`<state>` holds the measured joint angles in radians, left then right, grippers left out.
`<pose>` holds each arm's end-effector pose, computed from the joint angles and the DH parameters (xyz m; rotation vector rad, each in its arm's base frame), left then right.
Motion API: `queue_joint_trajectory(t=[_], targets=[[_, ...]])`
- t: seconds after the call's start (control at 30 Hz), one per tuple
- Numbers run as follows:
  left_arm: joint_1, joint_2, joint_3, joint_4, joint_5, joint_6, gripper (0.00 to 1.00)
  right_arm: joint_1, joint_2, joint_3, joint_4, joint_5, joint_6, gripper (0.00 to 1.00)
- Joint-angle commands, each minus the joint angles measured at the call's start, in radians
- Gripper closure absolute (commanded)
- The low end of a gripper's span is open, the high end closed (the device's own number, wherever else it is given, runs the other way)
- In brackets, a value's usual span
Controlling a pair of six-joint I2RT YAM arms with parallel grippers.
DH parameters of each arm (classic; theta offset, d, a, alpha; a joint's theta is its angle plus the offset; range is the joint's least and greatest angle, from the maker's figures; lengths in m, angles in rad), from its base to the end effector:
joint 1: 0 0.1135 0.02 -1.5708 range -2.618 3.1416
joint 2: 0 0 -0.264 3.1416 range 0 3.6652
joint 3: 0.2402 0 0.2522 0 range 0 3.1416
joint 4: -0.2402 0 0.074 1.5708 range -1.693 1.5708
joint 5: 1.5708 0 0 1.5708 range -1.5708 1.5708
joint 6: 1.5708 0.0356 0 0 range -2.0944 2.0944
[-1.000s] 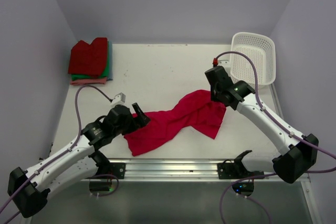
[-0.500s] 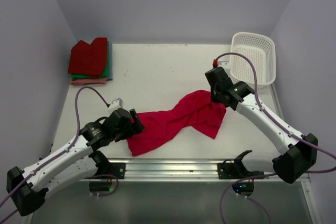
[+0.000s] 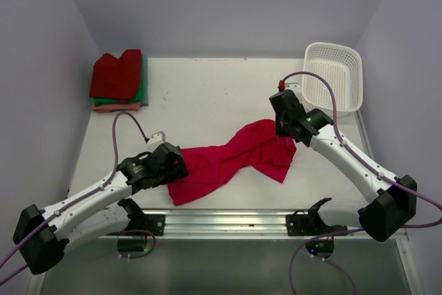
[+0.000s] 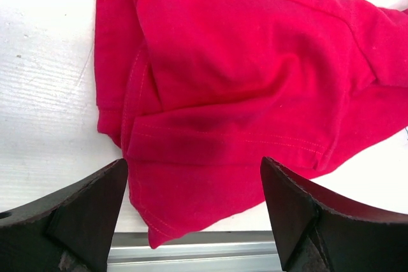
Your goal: Fold and stack the t-shirts
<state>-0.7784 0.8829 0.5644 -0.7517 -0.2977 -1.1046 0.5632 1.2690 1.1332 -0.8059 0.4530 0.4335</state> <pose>0.1182 -0.1019 0.2030 -0.5195 2.5442 -0.3073 0.2237 0.1228 0.3061 0.0239 2.3875 -0.1117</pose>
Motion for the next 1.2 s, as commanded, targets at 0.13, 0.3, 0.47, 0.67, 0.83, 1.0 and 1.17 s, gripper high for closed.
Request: queue_joint_trajectory(t=[0.13, 0.3, 0.47, 0.67, 0.83, 1.0, 1.17], targets=[[0.001, 0.025, -0.021, 0.074, -0.043, 0.035, 0.14, -0.006, -0.033, -0.009, 0.028, 0.001, 0.001, 1.00], [0.002, 0.024, -0.046, 0.064, -0.031, 0.031, 0.17, -0.011, -0.036, -0.009, 0.027, 0.006, 0.001, 1.00], [0.004, 0.013, -0.067, 0.041, -0.032, 0.022, 0.23, -0.011, -0.037, -0.006, 0.027, 0.006, 0.001, 1.00], [0.004, 0.001, -0.072, 0.069, -0.043, 0.029, 0.52, -0.011, -0.043, -0.010, 0.024, 0.007, 0.002, 1.00], [0.005, 0.021, -0.077, 0.092, -0.057, 0.048, 0.73, -0.011, -0.046, -0.010, 0.024, 0.010, 0.001, 1.00], [0.005, 0.028, -0.089, 0.103, -0.057, 0.048, 0.75, -0.013, -0.051, -0.006, 0.019, 0.016, 0.001, 1.00], [0.005, 0.011, -0.072, 0.094, -0.066, 0.063, 1.00, -0.013, -0.046, -0.007, 0.017, 0.023, 0.004, 1.00]])
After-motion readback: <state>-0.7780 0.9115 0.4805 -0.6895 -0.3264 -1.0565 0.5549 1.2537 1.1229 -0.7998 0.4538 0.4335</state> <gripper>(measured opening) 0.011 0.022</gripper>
